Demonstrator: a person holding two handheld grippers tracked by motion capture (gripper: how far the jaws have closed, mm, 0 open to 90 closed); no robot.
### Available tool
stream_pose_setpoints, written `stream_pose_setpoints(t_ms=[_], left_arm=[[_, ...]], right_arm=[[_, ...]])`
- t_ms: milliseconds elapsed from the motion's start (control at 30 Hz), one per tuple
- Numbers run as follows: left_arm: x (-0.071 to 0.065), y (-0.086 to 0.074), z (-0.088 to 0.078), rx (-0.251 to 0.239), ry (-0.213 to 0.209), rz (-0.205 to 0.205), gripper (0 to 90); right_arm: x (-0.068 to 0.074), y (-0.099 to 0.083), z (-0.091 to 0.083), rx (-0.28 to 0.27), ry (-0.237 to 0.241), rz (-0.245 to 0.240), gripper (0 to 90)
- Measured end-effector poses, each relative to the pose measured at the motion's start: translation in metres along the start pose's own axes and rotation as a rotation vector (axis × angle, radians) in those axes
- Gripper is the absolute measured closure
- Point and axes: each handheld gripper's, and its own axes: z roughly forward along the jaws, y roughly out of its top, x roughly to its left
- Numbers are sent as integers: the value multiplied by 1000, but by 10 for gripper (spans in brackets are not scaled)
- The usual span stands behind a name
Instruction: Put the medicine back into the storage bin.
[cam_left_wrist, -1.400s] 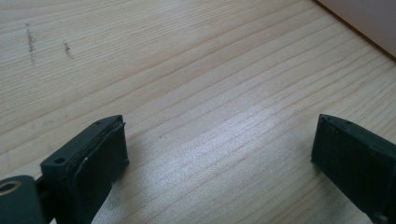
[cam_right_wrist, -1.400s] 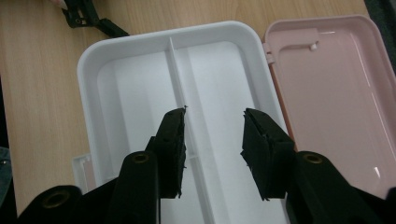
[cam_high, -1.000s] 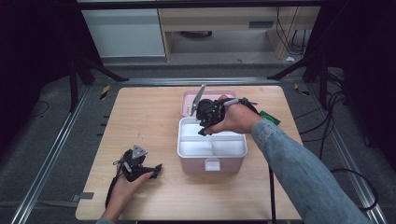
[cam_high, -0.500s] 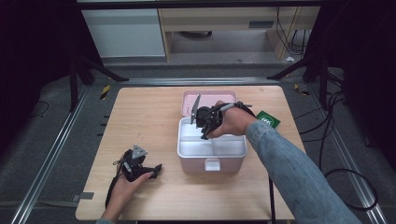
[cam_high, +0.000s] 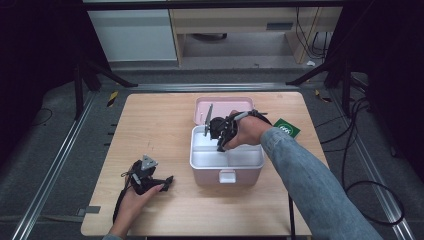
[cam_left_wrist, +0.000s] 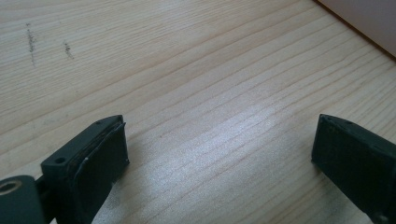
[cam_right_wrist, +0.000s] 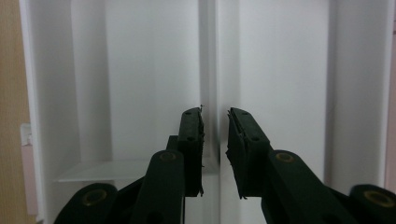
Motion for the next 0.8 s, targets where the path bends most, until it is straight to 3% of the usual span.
stream_pose_setpoints(t_ms=[400,800], left_arm=[[0,0,0,0,1,0,28],[0,0,0,0,1,0,28]], right_arm=[[-3,4,3,31,27,-33,817],[-6,4,3,34,38,-28,892]])
